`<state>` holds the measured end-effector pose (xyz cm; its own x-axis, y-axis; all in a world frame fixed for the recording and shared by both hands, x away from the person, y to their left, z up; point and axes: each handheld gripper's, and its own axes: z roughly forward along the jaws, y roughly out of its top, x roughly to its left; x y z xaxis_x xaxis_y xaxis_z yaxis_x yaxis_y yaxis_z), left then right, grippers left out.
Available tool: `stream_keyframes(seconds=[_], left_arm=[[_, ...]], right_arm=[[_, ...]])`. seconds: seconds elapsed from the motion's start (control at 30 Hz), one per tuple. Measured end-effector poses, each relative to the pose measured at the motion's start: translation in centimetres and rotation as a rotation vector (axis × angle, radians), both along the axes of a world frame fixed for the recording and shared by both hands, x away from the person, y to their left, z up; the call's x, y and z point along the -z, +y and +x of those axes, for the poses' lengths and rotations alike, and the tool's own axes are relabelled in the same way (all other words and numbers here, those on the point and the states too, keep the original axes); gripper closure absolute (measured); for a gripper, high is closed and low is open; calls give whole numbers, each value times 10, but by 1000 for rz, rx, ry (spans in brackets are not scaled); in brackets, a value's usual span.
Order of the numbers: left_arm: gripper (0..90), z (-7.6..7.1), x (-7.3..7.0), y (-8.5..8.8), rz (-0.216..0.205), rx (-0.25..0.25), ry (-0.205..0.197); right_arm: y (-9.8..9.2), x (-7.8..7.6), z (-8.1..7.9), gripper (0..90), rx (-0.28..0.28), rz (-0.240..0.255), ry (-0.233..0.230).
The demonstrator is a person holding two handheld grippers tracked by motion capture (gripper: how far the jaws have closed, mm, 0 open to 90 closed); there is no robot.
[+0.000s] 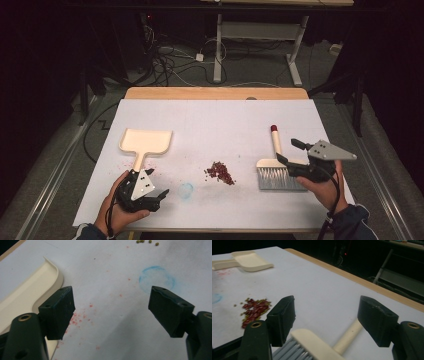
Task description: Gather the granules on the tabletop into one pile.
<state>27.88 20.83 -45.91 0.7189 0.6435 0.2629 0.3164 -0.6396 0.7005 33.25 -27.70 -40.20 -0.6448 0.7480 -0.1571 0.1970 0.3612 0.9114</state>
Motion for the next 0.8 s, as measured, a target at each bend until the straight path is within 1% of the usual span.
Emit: stream_keyframes(seconds=[0.03, 0.1, 0.13, 0.2, 0.23, 0.3, 0.37, 0.43, 0.47, 0.5, 0.57, 0.63, 0.7, 0.77, 0.8], left_arm=[[204, 1, 0, 0, -3, -2, 0], [203, 2, 0, 0, -10, -7, -5], [203, 2, -1, 0, -5, -9, -9], [193, 2, -1, 0, -12, -13, -14], [192, 2, -1, -1, -13, -13, -18], [192, 2, -2, -3, -11, -12, -22], [192, 3, -1, -4, -3, -12, -27], [192, 3, 0, -4, -9, -14, -21], [192, 3, 1, -3, -3, -14, -20], [192, 3, 1, -3, -3, -17, -20], [192, 2, 1, -1, -16, -17, -17], [192, 1, 0, -1, -12, -16, -23], [192, 0, 1, 0, -12, -17, -22], [192, 0, 1, 0, -14, -19, -22], [192, -1, 1, 1, -14, -18, -21]], right_arm=[[1, 3, -6, 285, -2, -2, -4], [3, 11, -18, 266, 0, -26, -21], [4, 15, -23, 264, 4, -30, -29], [4, 24, -32, 240, -2, -21, -22], [5, 28, -36, 235, 2, -27, -18], [7, 35, -42, 225, -2, -49, -10], [9, 38, -46, 211, 6, -77, -8], [11, 39, -49, 212, -4, -76, 1], [11, 38, -49, 212, -6, -75, -5], [11, 37, -49, 209, 0, -75, -15], [11, 36, -49, 209, 0, -65, -11], [11, 37, -47, 209, 11, -77, -15], [11, 37, -46, 209, 9, -67, -15], [12, 36, -45, 208, 16, -77, -32], [12, 36, -44, 209, 19, -72, -37]])
